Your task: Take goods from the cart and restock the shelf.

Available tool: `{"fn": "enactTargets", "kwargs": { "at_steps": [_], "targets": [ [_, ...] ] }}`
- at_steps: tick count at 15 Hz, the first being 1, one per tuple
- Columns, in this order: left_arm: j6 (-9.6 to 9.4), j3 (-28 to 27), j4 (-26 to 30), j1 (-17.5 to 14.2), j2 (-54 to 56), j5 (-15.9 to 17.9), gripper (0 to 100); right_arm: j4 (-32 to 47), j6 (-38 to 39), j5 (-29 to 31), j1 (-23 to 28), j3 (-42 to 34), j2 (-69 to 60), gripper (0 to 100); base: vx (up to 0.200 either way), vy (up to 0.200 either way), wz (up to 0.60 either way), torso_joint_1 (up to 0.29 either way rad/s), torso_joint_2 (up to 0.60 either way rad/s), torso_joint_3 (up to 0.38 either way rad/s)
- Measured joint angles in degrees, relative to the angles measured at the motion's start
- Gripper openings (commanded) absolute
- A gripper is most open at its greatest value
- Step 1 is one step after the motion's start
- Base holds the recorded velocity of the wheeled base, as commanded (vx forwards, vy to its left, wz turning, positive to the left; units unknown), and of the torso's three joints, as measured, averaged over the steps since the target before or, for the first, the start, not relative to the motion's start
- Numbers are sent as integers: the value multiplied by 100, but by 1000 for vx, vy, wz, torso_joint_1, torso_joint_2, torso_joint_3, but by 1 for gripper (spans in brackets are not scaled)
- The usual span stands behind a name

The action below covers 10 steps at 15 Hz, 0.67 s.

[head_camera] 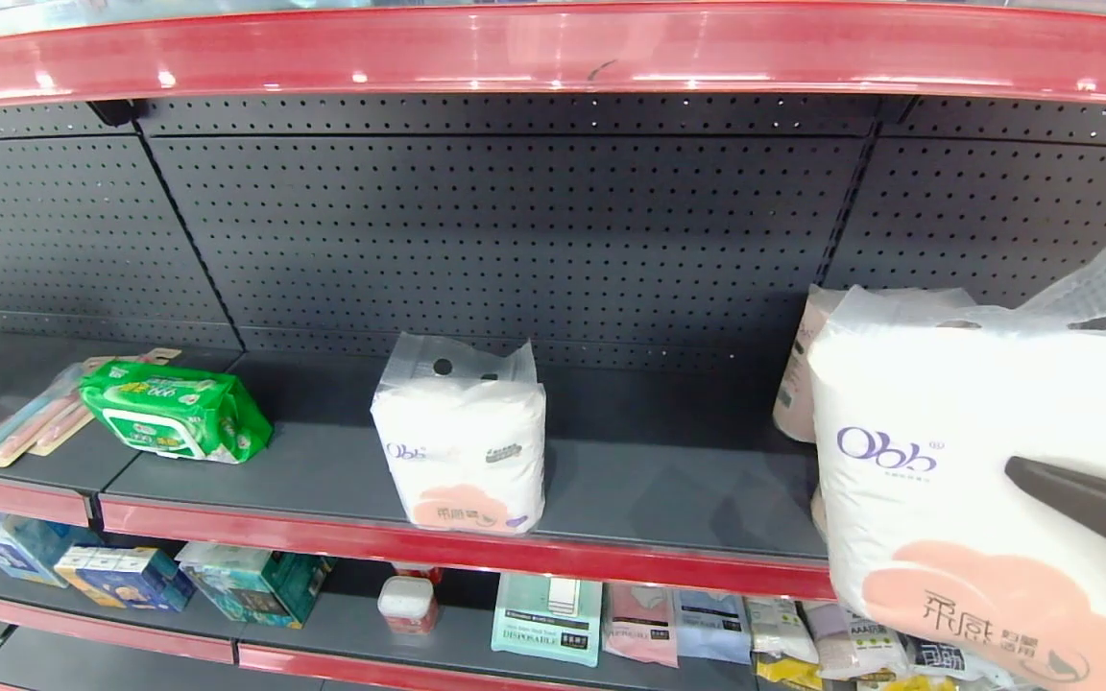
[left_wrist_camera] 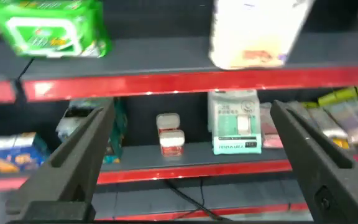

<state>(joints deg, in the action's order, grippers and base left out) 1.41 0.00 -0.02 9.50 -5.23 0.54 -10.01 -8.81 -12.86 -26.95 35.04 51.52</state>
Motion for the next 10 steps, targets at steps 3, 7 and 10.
{"fn": "enactTargets", "kwargs": {
  "at_steps": [3, 7, 10],
  "targets": [
    [-121, 0, 5, 0, 0, 4, 100, -68, 6, 127, -2, 16, 82, 0, 0, 0, 0, 0, 0, 0],
    [-139, 0, 5, 0, -2, 9, 100, -184, -21, 134, -50, 54, 193, 0, 0, 0, 0, 0, 0, 0],
    [-137, 0, 5, 0, -2, 9, 100, -193, -35, 132, -245, 316, 432, 0, 0, 0, 0, 0, 0, 0]
  ]
}}
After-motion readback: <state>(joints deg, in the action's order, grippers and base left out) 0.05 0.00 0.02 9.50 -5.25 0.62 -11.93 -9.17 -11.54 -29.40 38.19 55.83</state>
